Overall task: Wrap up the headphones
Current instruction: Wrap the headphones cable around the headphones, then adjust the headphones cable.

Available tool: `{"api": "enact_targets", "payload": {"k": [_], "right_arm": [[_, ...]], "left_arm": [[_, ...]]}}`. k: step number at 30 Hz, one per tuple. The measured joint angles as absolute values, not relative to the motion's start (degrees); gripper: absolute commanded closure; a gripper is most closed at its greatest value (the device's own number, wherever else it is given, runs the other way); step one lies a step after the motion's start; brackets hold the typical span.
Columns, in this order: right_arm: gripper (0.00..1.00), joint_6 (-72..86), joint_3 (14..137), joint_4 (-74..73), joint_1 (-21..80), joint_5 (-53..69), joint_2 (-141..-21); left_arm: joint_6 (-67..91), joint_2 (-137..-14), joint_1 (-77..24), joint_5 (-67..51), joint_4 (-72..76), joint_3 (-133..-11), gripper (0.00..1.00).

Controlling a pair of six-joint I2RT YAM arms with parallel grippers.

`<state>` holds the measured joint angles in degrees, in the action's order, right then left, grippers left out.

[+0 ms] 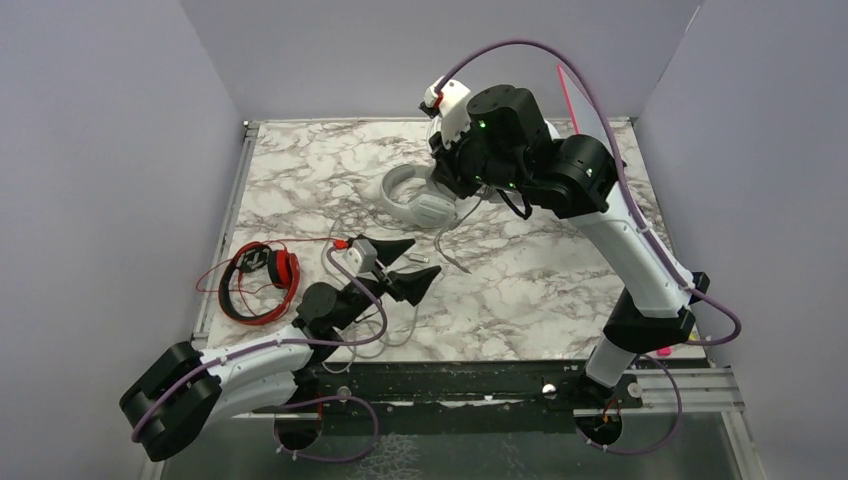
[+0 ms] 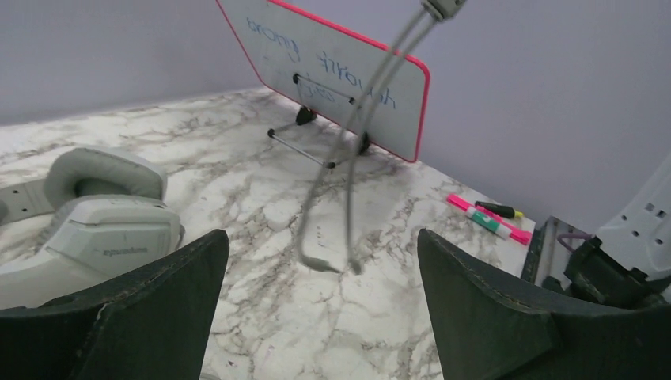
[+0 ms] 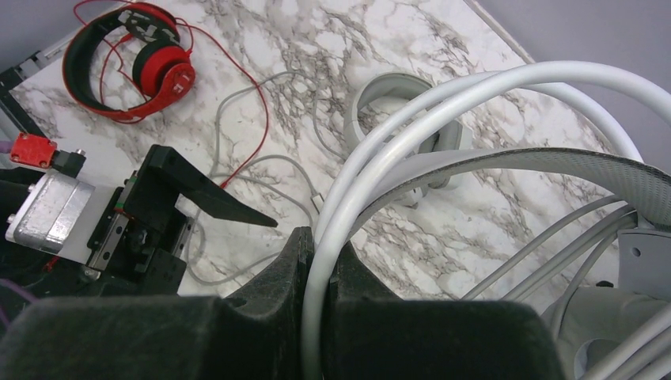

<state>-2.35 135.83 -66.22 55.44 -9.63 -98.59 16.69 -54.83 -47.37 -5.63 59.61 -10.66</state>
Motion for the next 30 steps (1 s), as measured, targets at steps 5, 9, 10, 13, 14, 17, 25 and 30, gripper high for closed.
{"api": "enact_targets", "payload": {"k": [5,9,10,13,14,17,25,30], "right_arm": [[0.99,-2.3,135.9,-66.3,55.4,-9.6,-98.8],[0.99,-2.2,136.1,-66.6,55.4,-9.6,-99.1],[0.99,-2.1,136.3,-66.7,55.4,-9.6,-99.1],[0.99,-2.0,136.6,-66.7,55.4,-9.6,-99.2],[0.99,-1.9,136.6,-66.7,55.4,-9.6,-99.2],[0.99,-1.8,136.6,-66.7,55.4,-9.6,-99.2],[0.99,-1.5,136.7,-66.7,55.4,-8.9,-99.2],[0.99,-1.5,137.3,-66.7,55.4,-7.9,-99.2]], "left_arm": [[14.0,-57.7,-47.4,-3.2,65.7,-10.1,0.11],[13.5,-63.1,-47.4,-5.5,70.3,-10.5,0.12],[13.6,-64.5,-47.5,-6.4,71.4,-10.7,0.11],[14.3,-69.2,-48.2,-9.6,76.2,-11.5,0.11],[14.6,-70.7,-48.5,-10.6,78.0,-11.8,0.11],[15.4,-74.8,-49.1,-12.8,81.8,-13.6,0.1],[12.0,-79.4,-49.3,-10.5,84.7,-15.9,0.21],[8.8,-80.1,-49.3,-7.6,84.8,-15.9,0.23]]}}
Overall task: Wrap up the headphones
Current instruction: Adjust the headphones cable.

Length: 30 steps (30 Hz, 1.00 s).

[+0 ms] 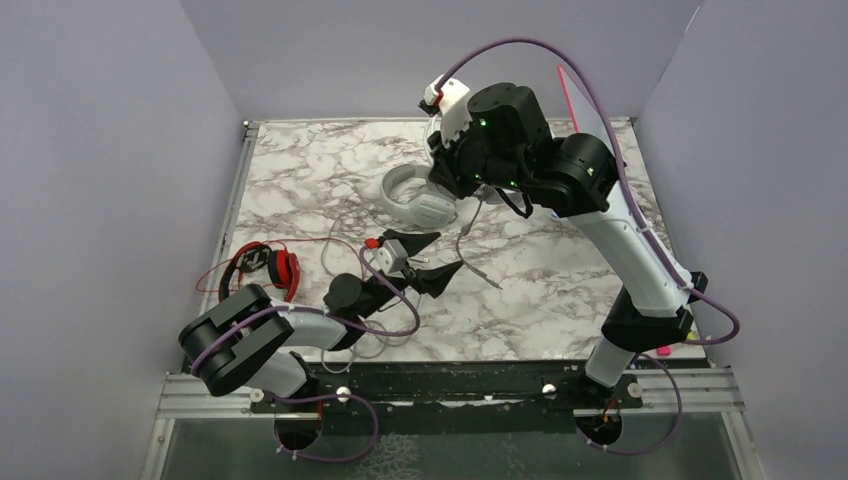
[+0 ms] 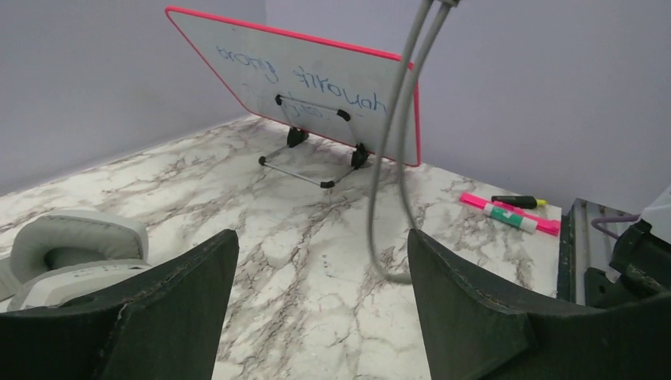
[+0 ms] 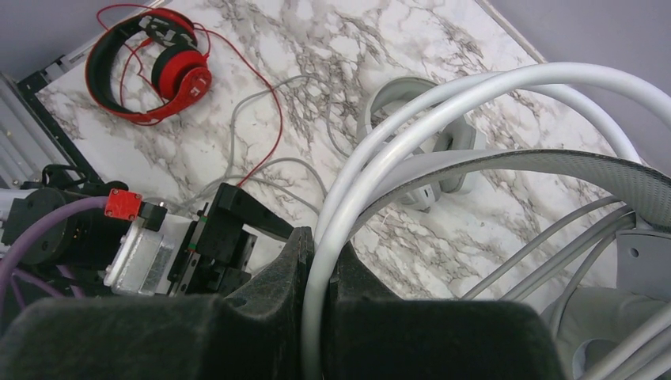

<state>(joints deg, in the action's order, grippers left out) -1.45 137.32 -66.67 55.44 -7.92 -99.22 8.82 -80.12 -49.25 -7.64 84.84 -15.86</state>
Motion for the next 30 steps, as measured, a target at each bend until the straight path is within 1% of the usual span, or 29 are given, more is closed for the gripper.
{"api": "enact_targets", "payload": {"k": [8,12,14,17,19,24,27,30], "right_arm": [[0.99,-1.3,137.6,-66.7,55.4,-7.2,-99.2],[0.99,-1.1,137.6,-66.7,55.4,-6.9,-99.2],[0.99,-1.1,137.6,-66.8,55.4,-6.9,-99.2],[0.99,-1.0,137.6,-66.9,55.4,-6.7,-99.2],[0.99,-1.0,137.6,-67.1,55.4,-6.6,-99.2],[0.99,-1.0,137.6,-67.1,55.4,-6.5,-99.2],[0.99,-1.0,137.6,-67.1,55.4,-6.4,-99.2],[0.99,-1.0,137.6,-67.1,55.4,-6.3,-99.2]], "left_arm": [[8.1,-84.2,-49.3,-6.9,86.3,-16.0,0.17],[9.6,-87.7,-49.3,-8.9,86.8,-16.5,0.17],[10.3,-89.0,-49.3,-11.0,86.8,-16.5,0.19],[11.0,-89.5,-49.3,-13.7,86.8,-16.5,0.25],[11.3,-89.5,-49.3,-15.3,86.8,-16.5,0.25],[11.0,-89.0,-49.3,-17.5,86.8,-16.5,0.16],[10.1,-86.6,-49.3,-17.6,86.9,-16.2,0.13],[8.8,-82.6,-49.3,-17.5,86.8,-15.9,0.12]]}}
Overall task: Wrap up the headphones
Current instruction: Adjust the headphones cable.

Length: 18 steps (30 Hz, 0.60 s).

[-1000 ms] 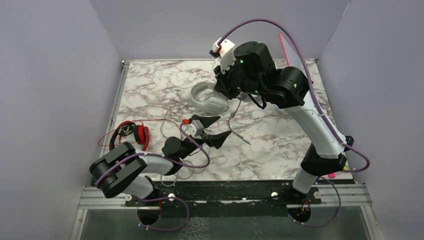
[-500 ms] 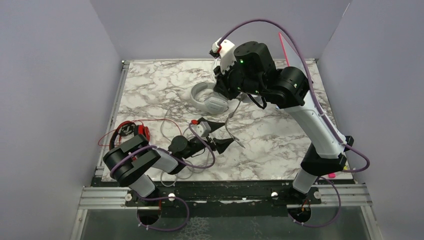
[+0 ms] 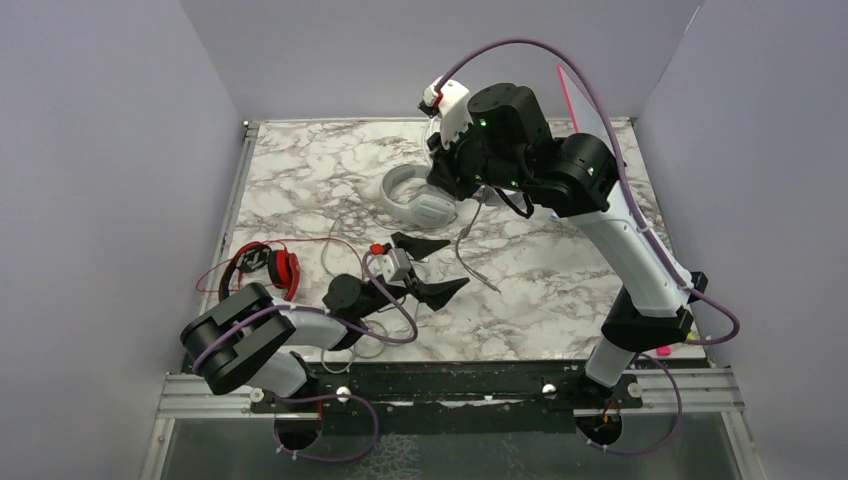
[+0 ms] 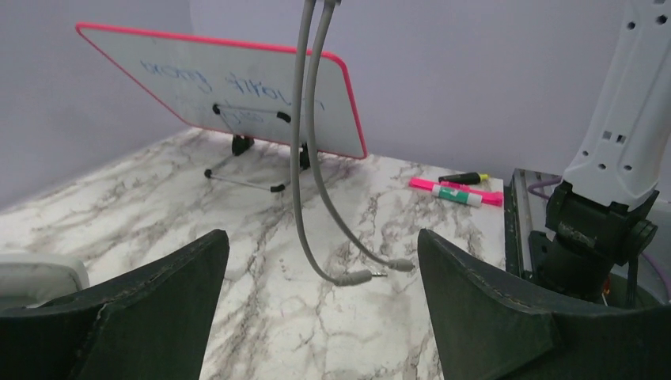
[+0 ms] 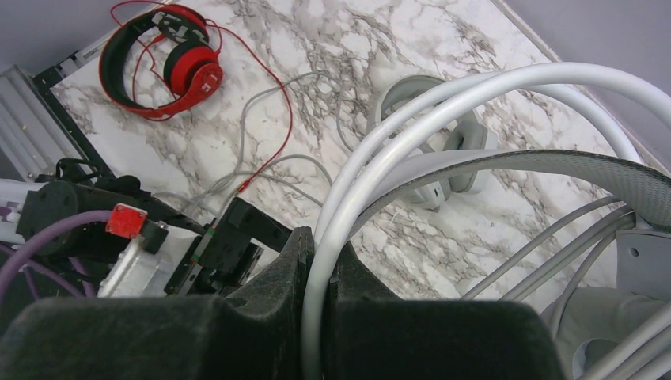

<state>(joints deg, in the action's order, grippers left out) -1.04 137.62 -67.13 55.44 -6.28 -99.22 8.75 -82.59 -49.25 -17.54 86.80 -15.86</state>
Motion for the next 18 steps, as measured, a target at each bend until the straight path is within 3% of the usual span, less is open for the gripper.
{"api": "enact_targets", "payload": {"k": [4,9,12,18], "right_arm": [[0.99,-1.0,137.6,-67.1,55.4,-6.1,-99.2],[0.99,-1.0,137.6,-67.1,55.4,-5.3,-99.2],[0.99,-1.0,137.6,-67.2,55.4,-4.8,-99.2],[0.99,-0.4,136.1,-67.1,55.4,-0.7,-97.8]], "left_arm": [[8.0,-80.6,-49.3,-17.6,86.7,-16.8,0.14],[7.8,-83.2,-49.3,-17.6,86.7,-19.5,0.29],[7.3,-84.2,-49.3,-17.1,86.5,-20.0,0.54],[4.5,-82.0,-49.3,-12.6,82.5,-19.5,0.91]]}}
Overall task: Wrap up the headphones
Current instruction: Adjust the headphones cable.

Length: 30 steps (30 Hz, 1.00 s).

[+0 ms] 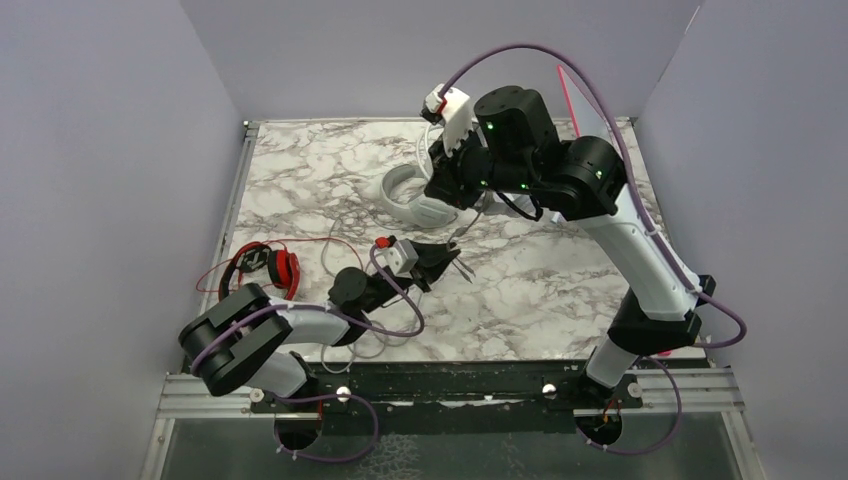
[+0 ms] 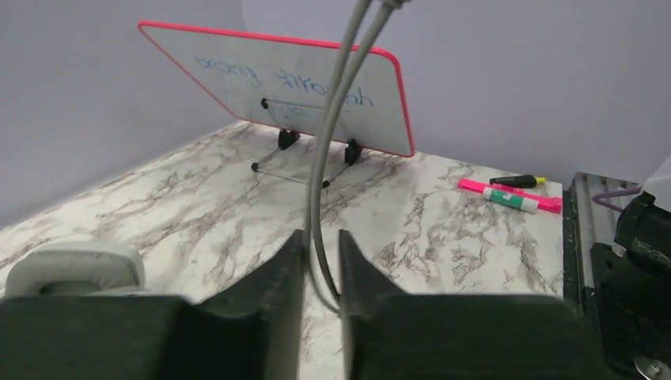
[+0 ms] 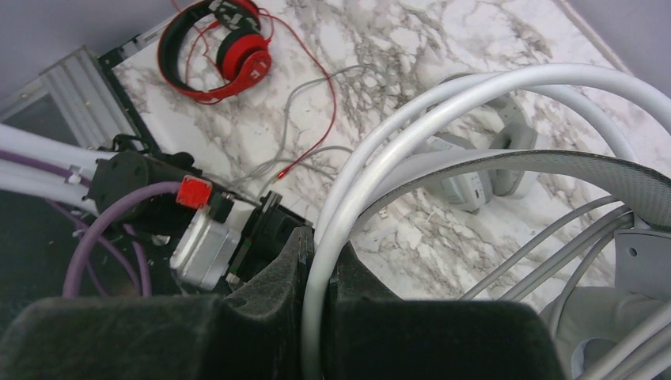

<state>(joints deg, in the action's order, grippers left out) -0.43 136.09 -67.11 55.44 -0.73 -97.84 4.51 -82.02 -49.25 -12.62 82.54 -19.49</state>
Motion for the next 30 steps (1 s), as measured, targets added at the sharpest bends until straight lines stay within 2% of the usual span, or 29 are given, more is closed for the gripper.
{"api": "enact_targets", "payload": {"k": [1,3,8,17,23,30], "right_arm": [[0.99,-0.1,135.6,-67.2,55.4,0.3,-97.3],[0.99,0.2,135.0,-67.6,55.4,2.1,-96.3],[0.99,1.1,131.5,-68.9,53.7,9.0,-92.6],[0.99,5.1,121.8,-69.2,41.2,33.3,-89.7],[0.99,11.2,108.0,-60.9,36.1,50.3,-86.9],[0.99,24.9,85.3,-40.7,32.1,63.2,-81.7]], "left_arm": [[4.0,-81.0,-49.3,-11.7,81.5,-19.0,0.97],[3.1,-78.1,-49.3,-10.0,78.5,-17.9,1.0],[2.9,-68.8,-49.3,-7.5,71.4,-15.5,1.0],[8.7,-51.0,-50.1,-3.2,48.4,-15.7,1.0],[17.2,-41.0,-51.0,4.2,25.2,-19.9,1.0],[28.9,-36.5,-51.2,10.7,0.0,-28.2,1.0]]}}
